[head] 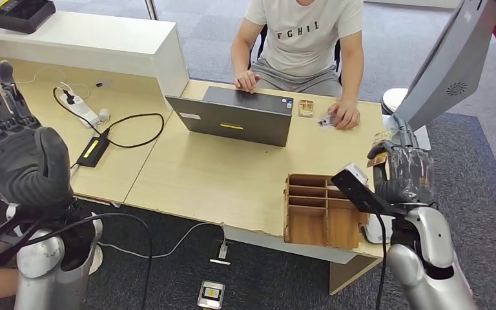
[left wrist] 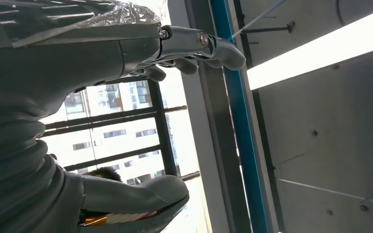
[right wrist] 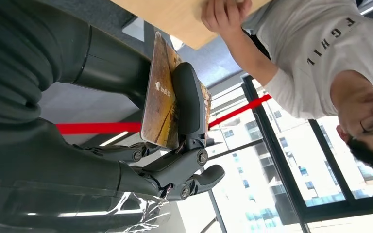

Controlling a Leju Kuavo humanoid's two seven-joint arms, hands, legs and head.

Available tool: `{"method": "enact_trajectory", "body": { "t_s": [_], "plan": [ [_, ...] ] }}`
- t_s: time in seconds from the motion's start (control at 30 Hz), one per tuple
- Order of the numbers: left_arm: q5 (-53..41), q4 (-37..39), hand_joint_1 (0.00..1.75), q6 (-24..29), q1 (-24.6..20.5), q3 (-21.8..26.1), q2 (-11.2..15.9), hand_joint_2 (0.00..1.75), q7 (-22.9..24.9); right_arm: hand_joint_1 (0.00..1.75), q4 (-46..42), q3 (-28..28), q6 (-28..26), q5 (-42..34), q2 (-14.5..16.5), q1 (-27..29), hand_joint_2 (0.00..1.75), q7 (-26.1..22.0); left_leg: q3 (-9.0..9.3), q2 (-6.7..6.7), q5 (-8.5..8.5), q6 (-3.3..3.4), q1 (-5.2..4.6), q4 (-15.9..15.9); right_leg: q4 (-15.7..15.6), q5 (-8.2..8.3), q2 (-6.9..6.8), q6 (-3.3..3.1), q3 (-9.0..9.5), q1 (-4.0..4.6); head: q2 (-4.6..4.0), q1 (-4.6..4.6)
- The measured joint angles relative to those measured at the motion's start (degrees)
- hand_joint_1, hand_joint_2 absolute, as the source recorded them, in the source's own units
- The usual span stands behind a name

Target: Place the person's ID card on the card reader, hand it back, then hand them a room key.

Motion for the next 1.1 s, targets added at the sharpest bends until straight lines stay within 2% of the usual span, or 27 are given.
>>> {"method": "enact_trajectory", "body": {
  "t_s": [0.3, 0.63, 0.87, 1.1],
  "plan": [
    [2.37, 1.55, 0.00, -1.67, -1.68, -0.08, -1.00, 1.75, -1.55, 1.75, 7.80, 2.04, 2.16, -2.00, 2.29, -11.36, 1.75, -2.06, -0.03, -0.02, 0.04, -0.03, 0.01, 0.00, 0.02, 0.02, -0.01, -0.02, -0.01, 0.01, 0.00, -0.01],
    [3.39, 3.29, 0.00, -2.34, -3.29, -0.27, -1.75, 1.75, -2.39, 1.75, 25.87, 6.44, 2.56, -2.16, 8.46, -21.44, 1.75, -3.12, -0.06, -0.04, 0.04, -0.03, 0.02, 0.00, 0.03, 0.02, -0.02, -0.02, -0.04, 0.02, 0.00, 0.01],
    [3.60, 4.21, 0.00, -2.45, -3.60, -0.30, -1.77, 1.75, -2.51, 1.75, 36.84, 8.44, 3.65, -1.50, 11.62, -25.45, 1.75, -2.72, -0.06, -0.05, 0.04, -0.03, 0.02, 0.00, 0.03, 0.02, -0.02, -0.02, -0.04, 0.02, 0.00, 0.01],
    [3.91, 4.57, 0.00, -2.05, -3.68, -0.32, -1.69, 1.75, -2.48, 1.75, 42.81, 10.13, 4.67, -0.47, 13.58, -27.42, 1.75, -2.55, -0.05, -0.05, 0.04, -0.03, 0.02, 0.00, 0.03, 0.02, -0.01, -0.02, -0.05, 0.02, 0.00, 0.00]
  ]
}}
